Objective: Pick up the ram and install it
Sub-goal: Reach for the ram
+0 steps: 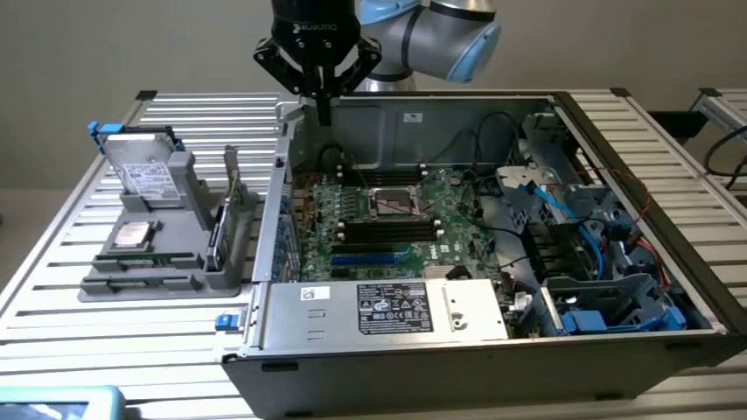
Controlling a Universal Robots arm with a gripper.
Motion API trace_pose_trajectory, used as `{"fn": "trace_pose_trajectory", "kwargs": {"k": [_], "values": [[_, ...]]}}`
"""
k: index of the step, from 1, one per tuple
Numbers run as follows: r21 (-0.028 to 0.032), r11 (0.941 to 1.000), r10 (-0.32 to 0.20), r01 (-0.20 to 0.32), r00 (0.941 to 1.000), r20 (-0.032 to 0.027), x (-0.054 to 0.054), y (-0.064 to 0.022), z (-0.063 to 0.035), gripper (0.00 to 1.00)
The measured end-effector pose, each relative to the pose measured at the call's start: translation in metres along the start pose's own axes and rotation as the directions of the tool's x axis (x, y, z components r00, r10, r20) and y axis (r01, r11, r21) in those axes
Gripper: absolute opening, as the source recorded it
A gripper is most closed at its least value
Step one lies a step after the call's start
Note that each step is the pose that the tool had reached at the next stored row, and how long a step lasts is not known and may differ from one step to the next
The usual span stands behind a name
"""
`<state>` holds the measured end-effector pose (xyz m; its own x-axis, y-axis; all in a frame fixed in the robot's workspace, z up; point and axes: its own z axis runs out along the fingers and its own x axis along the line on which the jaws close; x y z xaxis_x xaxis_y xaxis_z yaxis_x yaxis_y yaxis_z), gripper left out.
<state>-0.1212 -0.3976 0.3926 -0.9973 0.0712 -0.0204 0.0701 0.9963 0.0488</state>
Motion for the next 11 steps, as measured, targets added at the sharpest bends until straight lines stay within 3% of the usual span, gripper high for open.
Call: {"fn": "trace_pose_trajectory", "kwargs": {"k": [6,11], "values": [[0.0007,1.0,0.001,-0.001,1.0,0.0002,0.0,-0.0004,0.0001,0.11],[0.0024,1.0,0.003,-0.003,1.0,-0.004,0.0003,-0.0076,0.0,0.11]]}}
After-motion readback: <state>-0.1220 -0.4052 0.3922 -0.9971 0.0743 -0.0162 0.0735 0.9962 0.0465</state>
